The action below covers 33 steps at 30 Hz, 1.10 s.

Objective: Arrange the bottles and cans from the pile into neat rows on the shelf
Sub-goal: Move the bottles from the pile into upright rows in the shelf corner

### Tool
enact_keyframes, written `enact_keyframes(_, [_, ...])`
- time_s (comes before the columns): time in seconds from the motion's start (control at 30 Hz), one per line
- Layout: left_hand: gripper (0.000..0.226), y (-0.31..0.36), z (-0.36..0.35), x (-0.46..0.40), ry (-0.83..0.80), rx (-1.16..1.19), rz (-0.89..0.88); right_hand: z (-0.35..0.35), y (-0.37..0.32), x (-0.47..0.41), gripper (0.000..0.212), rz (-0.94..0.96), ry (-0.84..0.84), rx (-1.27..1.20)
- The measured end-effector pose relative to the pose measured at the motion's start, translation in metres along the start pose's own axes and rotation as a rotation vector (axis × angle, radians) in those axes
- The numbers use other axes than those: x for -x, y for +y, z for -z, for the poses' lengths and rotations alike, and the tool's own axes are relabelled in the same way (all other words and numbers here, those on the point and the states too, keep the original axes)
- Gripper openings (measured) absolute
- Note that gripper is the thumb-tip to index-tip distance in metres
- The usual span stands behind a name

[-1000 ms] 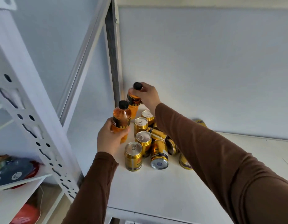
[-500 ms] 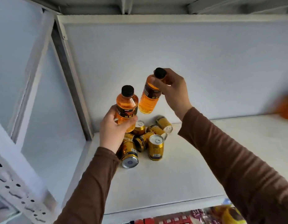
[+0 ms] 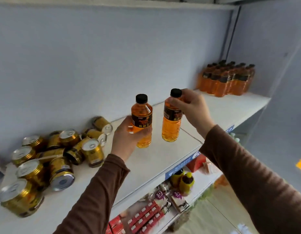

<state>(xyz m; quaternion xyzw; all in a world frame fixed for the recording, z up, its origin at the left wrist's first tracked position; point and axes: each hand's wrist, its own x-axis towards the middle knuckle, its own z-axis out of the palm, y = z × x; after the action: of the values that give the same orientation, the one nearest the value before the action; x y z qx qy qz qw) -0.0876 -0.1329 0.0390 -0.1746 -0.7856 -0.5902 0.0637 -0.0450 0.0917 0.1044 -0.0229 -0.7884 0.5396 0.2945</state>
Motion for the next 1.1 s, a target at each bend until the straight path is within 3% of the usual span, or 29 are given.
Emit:
enact_keyframes(0.27, [0.041, 0.022, -0.144, -0.016, -0.165, 0.038, -0.006, 0.133, 0.062, -0.004, 0.024, -0.091, 0.083, 0.032])
enact_keyframes(0.63, [0.04, 0.078, -0.363, -0.039, -0.2, 0.132, 0.033, 0.321, 0.145, -0.053, 0.035, -0.132, 0.101, 0.098])
enact_keyframes(1.1, [0.036, 0.074, -0.506, -0.153, -0.201, 0.142, 0.03, 0.414, 0.24, -0.185, 0.019, -0.121, 0.06, 0.21])
